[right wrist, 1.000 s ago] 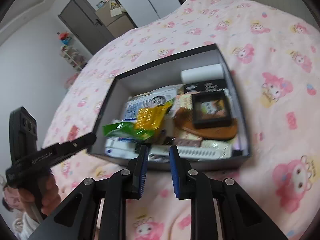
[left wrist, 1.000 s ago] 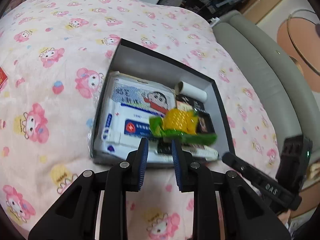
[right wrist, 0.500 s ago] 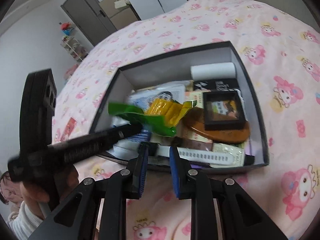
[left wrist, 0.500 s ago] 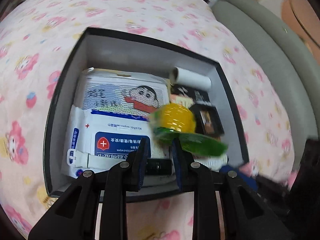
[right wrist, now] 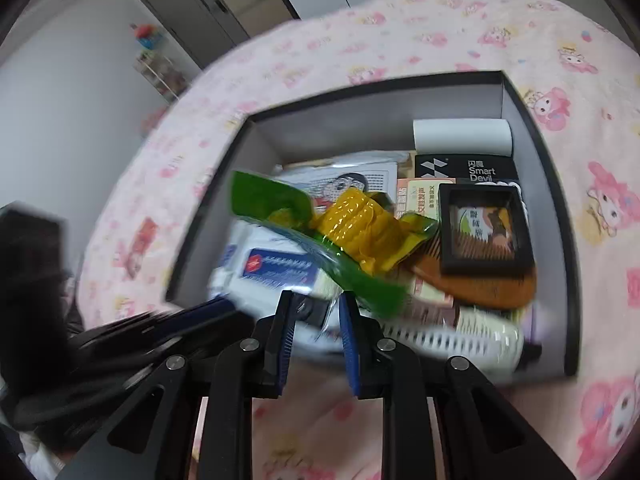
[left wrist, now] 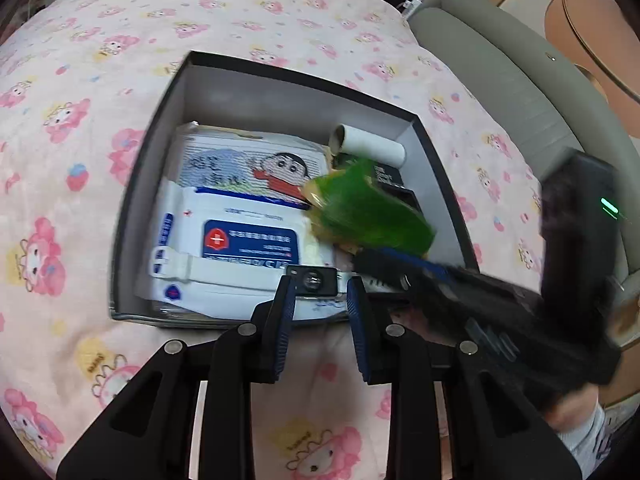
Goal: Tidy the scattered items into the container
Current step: 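Open the left tool to drop the snack bag into the box, then move the right tool toward the red packet on the cover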
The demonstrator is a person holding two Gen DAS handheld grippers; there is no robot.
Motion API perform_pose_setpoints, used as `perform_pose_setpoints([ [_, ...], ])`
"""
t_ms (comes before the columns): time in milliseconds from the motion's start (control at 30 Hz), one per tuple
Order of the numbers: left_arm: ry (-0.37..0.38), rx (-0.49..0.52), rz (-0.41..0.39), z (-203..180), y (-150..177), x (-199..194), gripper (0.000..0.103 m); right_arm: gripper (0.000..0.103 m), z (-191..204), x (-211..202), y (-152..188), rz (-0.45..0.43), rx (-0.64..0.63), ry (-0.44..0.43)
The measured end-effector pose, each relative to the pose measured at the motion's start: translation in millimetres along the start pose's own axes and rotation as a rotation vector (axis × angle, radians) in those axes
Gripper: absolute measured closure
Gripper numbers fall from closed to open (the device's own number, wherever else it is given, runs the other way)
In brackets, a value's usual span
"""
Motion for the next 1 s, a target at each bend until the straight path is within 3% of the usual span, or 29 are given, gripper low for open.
perform_pose_setpoints([
  [100, 0.0, 0.002, -0.015, 4.4, -2.4, -7.7, 0.077, 0.084, -13.7, 5.1, -11.9, 0.0, 0.033, 0.115],
  [200, 0.004, -0.008, -0.005, 10.5, -3.3, -7.3, 0.077, 0.084, -17.6, -10.0, -12.0, -0.062, 0.059, 0.14],
  [367, 0.022, -0.03, -0.007, 13.7, 0.4, -6.6, 0.077, 0.084, -11.0, -18.9, 3.9, -0.063, 0.05, 0.101],
  [533, 0.037, -0.022, -0.007, 11.2, 2.8, -9.5, 0.077, 0.084, -7.6, 3.6, -12.6, -0.001, -0.006, 0.063],
  [733, 0.057, -0.016, -0.013, 14.1, 3.6, -12.2, 0.076, 0.084, -21.3, 18.7, -37.8, 0.034, 0.029, 0.211],
  [833, 0.073, -0.029, -0.012, 16.7, 2.4, -11.4, 0.075, 0.083, -8.0, 7.1, -25.1, -0.017, 0.048, 0.124],
  [1000, 0.102, -0.032, -0.009, 11.1, 4.8, -14.1, 0.074, 0.083, 19.1, -1.8, 10.6, 0.001, 0.039, 0.055],
])
Point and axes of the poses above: each gripper's, at about its wrist camera, not at the fingertips, and x roughly the way its jaws point, z to its left, y to its underside, the point moved 2 cm from there along x, roughly the way its jaws point, and after that the axes turned 13 degrees about -x, right-handed, at the moved point
